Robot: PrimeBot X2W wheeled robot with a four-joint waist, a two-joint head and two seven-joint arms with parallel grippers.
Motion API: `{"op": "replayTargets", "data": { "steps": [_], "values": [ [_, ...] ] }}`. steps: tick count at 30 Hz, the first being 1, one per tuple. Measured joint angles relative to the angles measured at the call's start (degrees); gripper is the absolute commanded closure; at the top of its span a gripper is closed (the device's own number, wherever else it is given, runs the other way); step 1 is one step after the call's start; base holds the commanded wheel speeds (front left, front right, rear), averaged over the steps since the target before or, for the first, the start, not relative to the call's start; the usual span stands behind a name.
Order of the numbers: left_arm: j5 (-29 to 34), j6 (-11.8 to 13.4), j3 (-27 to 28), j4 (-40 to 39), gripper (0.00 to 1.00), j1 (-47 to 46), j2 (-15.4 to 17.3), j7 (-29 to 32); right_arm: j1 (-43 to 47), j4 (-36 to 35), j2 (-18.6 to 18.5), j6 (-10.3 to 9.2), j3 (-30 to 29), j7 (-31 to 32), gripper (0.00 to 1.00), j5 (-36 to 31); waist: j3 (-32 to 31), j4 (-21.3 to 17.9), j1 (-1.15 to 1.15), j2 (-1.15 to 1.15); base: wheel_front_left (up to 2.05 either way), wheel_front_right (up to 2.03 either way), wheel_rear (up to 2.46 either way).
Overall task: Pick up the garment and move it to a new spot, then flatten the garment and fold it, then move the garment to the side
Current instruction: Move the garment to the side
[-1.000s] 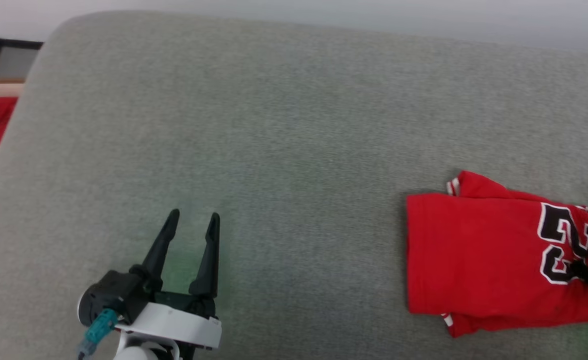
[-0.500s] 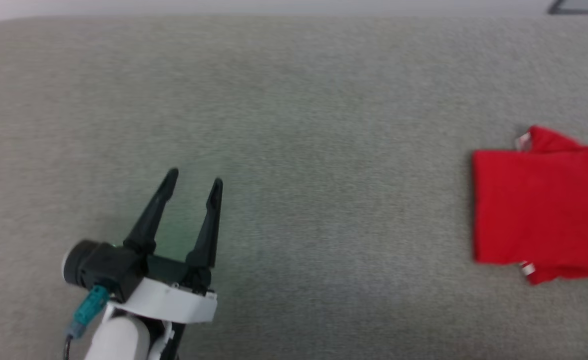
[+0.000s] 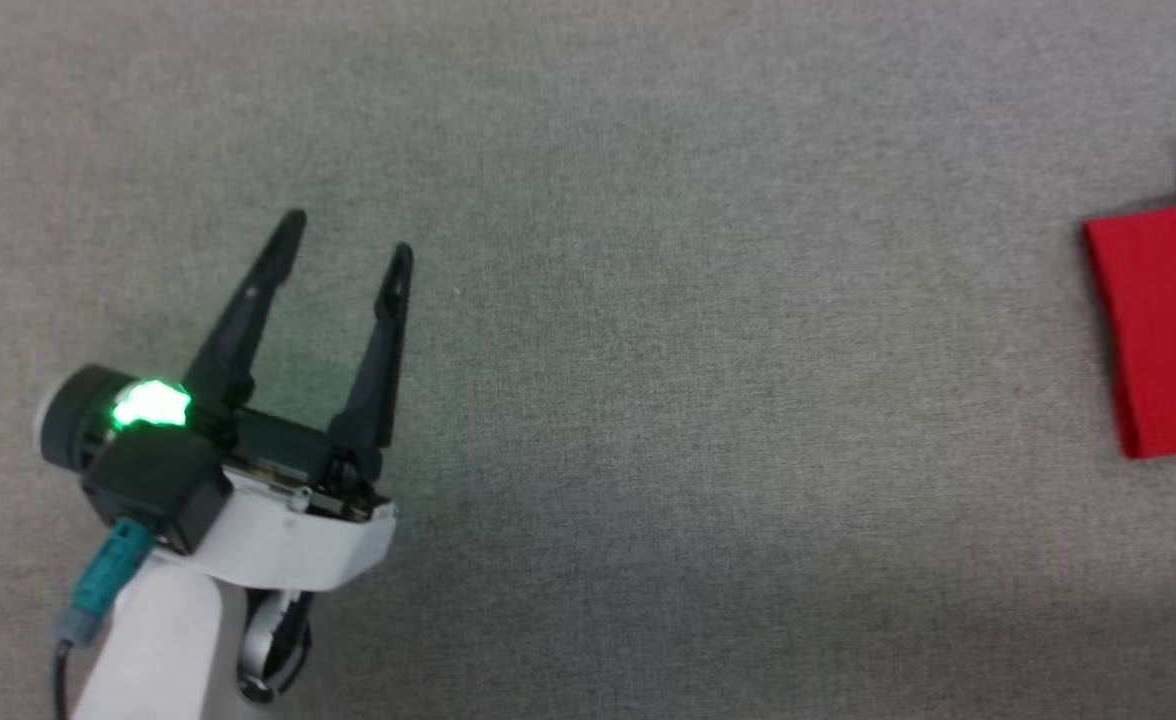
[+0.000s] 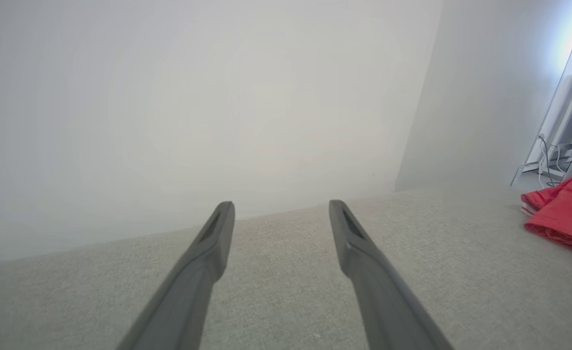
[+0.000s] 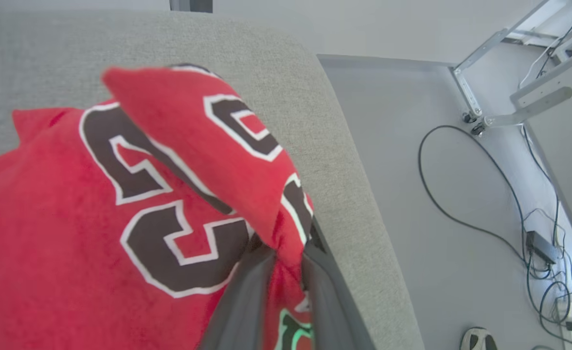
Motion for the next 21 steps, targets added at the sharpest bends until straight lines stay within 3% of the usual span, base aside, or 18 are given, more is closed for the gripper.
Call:
{"op": "replayTargets", "data": {
  "steps": [10,20,21],
  "values": [
    [1.43,0.0,0.13,-1.41,0.0,-2.67,1.27,0.0,-9.59,14.67,0.46,0.0,4.42,-6.36,1.0,-8.8,3.69,1.14,0.0,0.0,0.0,0.0,0.0],
    [2.0,0.0,0.48,-0.8,0.0,-2.74,1.53,0.0,-13.8,24.38,2.34,0.0,6.34,-12.92,1.0,-10.82,3.94,1.84,0.0,0.0,0.0,0.0,0.0],
    [2.0,0.0,0.54,-0.59,0.0,-2.7,1.43,0.0,-14.06,24.9,2.41,0.0,6.44,-13.54,0.94,-10.81,3.74,1.83,0.0,0.0,0.0,0.0,0.0]
  ]
}}
